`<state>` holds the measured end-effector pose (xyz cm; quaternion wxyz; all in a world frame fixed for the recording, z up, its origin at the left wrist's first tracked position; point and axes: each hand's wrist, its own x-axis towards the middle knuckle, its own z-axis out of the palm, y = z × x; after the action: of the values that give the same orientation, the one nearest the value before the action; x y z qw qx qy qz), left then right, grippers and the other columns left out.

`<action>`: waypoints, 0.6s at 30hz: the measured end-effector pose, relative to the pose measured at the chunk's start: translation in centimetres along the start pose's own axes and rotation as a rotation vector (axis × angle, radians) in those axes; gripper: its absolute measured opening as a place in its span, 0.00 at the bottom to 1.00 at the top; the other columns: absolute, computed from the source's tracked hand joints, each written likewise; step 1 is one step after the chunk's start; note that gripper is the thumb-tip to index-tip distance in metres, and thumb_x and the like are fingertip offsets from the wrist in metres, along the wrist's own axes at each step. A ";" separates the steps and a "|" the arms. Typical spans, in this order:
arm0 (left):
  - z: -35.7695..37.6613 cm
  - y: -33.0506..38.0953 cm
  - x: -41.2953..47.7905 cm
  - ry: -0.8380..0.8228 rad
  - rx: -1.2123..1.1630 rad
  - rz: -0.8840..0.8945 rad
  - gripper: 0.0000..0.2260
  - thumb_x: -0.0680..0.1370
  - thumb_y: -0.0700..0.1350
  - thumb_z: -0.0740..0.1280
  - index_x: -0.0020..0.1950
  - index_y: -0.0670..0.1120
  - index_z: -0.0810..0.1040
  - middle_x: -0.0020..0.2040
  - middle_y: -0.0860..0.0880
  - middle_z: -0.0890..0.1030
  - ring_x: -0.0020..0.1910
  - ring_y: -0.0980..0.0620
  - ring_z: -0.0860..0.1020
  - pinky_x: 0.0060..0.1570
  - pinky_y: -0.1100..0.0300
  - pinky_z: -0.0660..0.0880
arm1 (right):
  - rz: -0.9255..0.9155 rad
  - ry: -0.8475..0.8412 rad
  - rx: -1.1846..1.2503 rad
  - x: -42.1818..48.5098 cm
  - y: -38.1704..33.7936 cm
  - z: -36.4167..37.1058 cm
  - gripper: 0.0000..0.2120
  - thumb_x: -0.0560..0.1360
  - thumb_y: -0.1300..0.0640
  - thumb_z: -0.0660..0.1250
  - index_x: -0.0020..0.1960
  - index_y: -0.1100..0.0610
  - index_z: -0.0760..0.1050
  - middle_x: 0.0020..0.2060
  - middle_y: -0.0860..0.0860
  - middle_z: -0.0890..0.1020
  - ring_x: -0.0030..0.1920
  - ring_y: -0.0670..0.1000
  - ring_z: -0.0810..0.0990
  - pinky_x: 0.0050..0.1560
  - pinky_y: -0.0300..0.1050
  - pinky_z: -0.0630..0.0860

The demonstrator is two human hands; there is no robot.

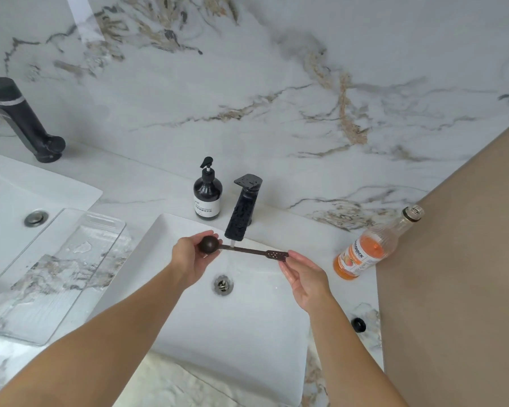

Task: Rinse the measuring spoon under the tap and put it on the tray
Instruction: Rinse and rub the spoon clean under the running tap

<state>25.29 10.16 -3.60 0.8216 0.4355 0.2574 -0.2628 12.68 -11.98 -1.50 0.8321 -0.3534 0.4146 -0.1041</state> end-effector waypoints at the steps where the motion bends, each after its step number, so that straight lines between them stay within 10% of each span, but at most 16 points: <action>1: 0.4 -0.2 -0.2 -0.017 -0.010 -0.015 0.10 0.77 0.33 0.59 0.54 0.34 0.78 0.54 0.35 0.80 0.51 0.37 0.81 0.56 0.47 0.78 | -0.002 0.010 0.005 0.1 -0.1 -0.6 0.09 0.72 0.77 0.66 0.51 0.70 0.78 0.47 0.64 0.83 0.45 0.59 0.85 0.46 0.45 0.84; 9: 1.8 -1.4 -1.1 -0.131 -0.062 -0.125 0.12 0.73 0.36 0.56 0.50 0.35 0.76 0.53 0.34 0.79 0.50 0.36 0.79 0.62 0.42 0.75 | 0.097 -0.030 -0.129 0.1 1.8 -4.6 0.04 0.74 0.74 0.66 0.47 0.70 0.78 0.42 0.65 0.85 0.42 0.59 0.86 0.44 0.48 0.84; 18: 4.4 -3.9 -0.9 -0.141 -0.033 -0.094 0.10 0.82 0.30 0.52 0.50 0.33 0.73 0.47 0.37 0.79 0.37 0.49 0.75 0.29 0.63 0.75 | 0.145 -0.332 -0.736 -2.1 3.6 -3.8 0.09 0.78 0.62 0.66 0.49 0.68 0.81 0.38 0.58 0.85 0.30 0.53 0.78 0.34 0.45 0.78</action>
<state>22.92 4.76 -3.12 0.8316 0.3898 0.2231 -0.3267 8.06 -10.25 -4.18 0.7110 -0.6092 0.3081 0.1686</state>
